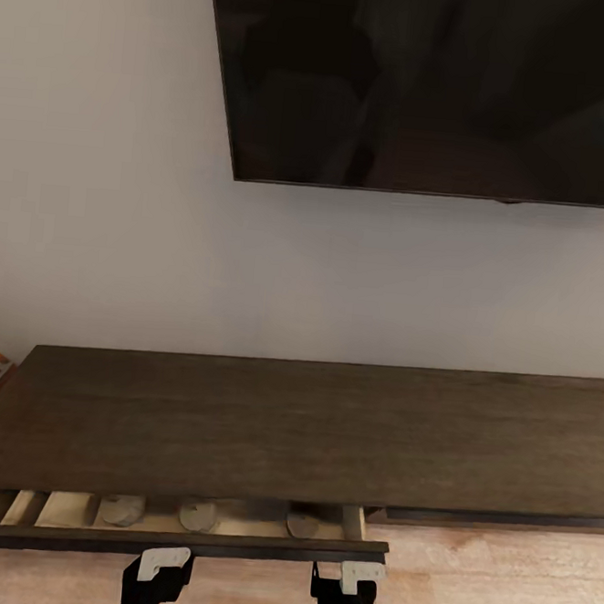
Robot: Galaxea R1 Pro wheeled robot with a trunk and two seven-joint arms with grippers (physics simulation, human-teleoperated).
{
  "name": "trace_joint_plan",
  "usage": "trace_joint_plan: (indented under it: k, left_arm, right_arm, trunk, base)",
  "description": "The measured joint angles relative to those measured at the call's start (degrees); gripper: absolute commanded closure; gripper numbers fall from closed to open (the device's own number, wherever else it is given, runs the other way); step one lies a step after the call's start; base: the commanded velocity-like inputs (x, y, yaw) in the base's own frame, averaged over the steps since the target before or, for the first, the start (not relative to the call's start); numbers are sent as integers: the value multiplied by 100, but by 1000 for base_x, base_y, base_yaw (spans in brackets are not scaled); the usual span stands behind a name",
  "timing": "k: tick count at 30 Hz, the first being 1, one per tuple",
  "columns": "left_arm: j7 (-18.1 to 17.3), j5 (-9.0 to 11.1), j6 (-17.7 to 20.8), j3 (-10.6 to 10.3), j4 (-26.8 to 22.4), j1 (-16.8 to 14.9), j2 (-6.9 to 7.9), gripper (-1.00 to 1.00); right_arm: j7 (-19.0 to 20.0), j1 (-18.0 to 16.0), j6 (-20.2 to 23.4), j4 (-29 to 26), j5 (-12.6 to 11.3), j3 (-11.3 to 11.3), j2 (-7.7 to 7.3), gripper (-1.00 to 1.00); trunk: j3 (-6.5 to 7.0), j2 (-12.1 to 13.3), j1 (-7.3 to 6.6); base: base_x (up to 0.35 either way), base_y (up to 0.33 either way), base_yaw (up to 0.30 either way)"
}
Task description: Place each of the two pumpkins and all three candles from the living room inside a cabinet in the living room (use any cabinet), then make sure every cabinet is closed, and position the cauldron so it is next to a table in the living room.
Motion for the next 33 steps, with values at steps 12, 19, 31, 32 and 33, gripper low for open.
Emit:
trace_joint_plan:
  k: [12, 19, 31, 32, 33]
  left_arm:
    - [-5, -27, -1, -13, -1, -1, 0, -100]
    - [-6, -27, -1, -2, 3, -1, -5, -100]
    - [-2, -13, -1, -61, 7, 134, 2, -100]
    - [-2, -12, -1, -60, 7, 134, 2, -100]
    - [-2, -12, -1, -60, 8, 133, 2, -100]
  right_arm:
    - [-2, 0, -9, -7, 0, 0, 0, -100]
    - [7, 0, -9, -9, 0, 0, 0, -100]
    - [25, 4, 2, 181, -25, 8, -2, -100]
    - [26, 4, 2, 181, -29, 11, -1, -100]
    - [27, 4, 2, 181, -33, 14, -1, -100]
  trunk:
    - [0, 0, 0]
    - [0, 0, 0]
    - [-1, 0, 0]
    - [-1, 0, 0]
    - [-1, 0, 0]
  base:
    - [206, 0, 0]
    - [2, 0, 0]
    - [128, 0, 0]
    - [6, 0, 0]
    - [4, 0, 0]
